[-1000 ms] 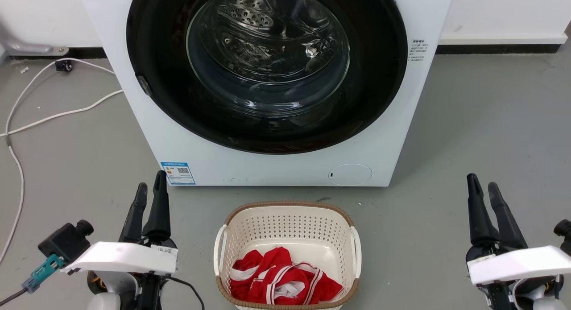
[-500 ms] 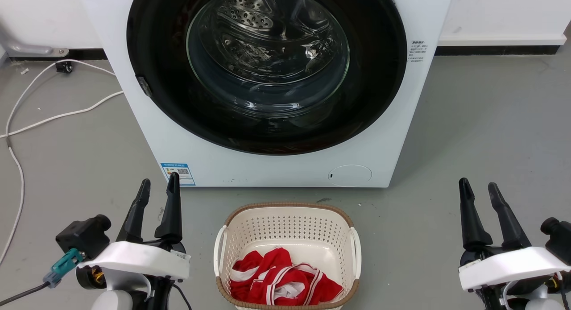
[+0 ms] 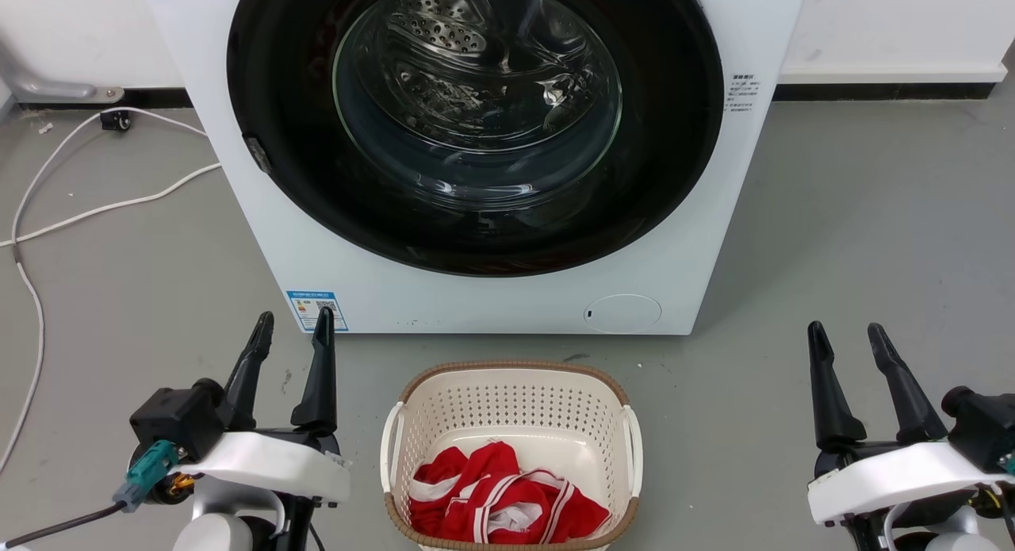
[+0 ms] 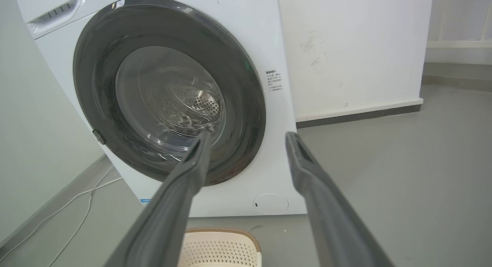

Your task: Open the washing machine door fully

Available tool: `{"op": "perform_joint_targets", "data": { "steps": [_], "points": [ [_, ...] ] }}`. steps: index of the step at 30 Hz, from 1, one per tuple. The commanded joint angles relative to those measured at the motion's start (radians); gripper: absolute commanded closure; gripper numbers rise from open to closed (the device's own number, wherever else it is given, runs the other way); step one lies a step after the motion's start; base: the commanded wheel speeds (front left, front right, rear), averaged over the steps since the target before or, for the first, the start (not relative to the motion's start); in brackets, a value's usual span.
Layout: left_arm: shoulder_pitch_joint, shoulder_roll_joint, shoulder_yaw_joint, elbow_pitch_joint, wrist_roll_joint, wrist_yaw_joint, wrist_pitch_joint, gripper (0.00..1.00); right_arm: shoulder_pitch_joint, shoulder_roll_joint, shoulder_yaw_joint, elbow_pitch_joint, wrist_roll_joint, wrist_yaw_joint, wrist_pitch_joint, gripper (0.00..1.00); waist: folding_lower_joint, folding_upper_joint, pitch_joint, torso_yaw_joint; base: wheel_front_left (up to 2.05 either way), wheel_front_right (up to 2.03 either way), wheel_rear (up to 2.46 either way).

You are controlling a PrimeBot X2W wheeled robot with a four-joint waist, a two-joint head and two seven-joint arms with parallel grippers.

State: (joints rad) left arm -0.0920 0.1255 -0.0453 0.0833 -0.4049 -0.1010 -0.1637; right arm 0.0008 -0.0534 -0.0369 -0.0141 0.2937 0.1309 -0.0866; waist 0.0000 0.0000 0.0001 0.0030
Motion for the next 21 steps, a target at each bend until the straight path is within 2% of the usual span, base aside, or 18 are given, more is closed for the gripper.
{"op": "perform_joint_targets", "data": {
  "steps": [1,21],
  "points": [
    [-0.010,0.011,-0.006,-0.012,0.035,0.006,-0.012,0.00,0.003,0.002,0.001,-0.015,-0.036,0.000,0.000,0.00,0.0000,0.0000,-0.001,0.000,0.00,0.00,0.00],
    [-0.004,0.012,-0.018,-0.003,0.169,0.016,-0.054,0.00,0.019,0.003,0.000,-0.023,-0.164,0.000,0.006,0.00,0.0000,0.0000,0.000,-0.006,0.00,0.00,0.00]
  ]
}}
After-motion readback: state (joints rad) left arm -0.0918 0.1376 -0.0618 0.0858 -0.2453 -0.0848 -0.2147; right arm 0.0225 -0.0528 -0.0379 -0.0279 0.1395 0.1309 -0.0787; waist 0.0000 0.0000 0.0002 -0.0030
